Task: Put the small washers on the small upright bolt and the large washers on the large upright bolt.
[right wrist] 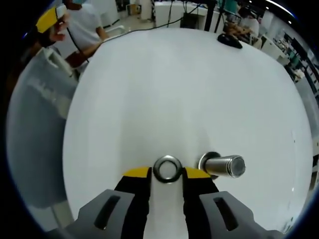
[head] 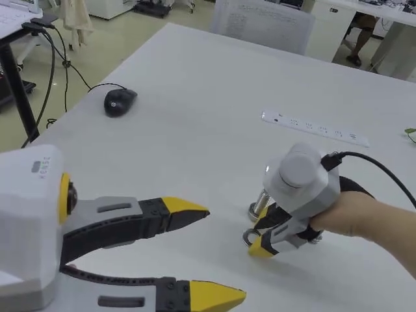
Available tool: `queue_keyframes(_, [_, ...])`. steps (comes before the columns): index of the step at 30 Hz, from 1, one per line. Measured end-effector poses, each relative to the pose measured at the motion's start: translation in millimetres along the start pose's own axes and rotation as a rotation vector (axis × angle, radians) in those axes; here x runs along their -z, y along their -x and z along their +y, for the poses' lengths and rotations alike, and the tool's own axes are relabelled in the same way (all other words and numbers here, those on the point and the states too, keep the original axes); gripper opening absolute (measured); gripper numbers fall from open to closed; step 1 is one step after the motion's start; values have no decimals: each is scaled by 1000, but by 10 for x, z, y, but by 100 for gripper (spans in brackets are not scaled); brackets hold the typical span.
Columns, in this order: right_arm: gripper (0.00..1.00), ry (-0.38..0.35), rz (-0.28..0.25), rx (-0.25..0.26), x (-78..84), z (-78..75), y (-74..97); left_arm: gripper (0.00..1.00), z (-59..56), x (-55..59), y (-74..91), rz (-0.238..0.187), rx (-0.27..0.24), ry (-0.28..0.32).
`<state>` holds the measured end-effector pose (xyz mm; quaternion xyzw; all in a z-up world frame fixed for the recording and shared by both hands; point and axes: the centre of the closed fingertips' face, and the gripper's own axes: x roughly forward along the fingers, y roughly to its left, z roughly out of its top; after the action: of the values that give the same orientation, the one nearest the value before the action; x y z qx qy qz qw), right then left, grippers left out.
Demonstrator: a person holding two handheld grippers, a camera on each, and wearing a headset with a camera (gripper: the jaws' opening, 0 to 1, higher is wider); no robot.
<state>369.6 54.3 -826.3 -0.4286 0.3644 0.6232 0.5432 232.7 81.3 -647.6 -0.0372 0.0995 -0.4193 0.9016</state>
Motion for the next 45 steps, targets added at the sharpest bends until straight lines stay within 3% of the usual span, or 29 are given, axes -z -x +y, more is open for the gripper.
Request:
queue_keyframes(5, [25,-25,-9,5,11,0,6,50,-16,-4,19,0,-3,-1])
queue_keyframes(14, [23,0,24,-12,68,151,28,50,-68,-20,43,-11,-10,-4])
queue_keyframes(22, [23,36,48,-31,169,316,83,50,-95,24,38,7,-8,-7])
queue_keyframes(45, [23,34,49,33,190,78,456,50,-97,34,-18,17,4,-13])
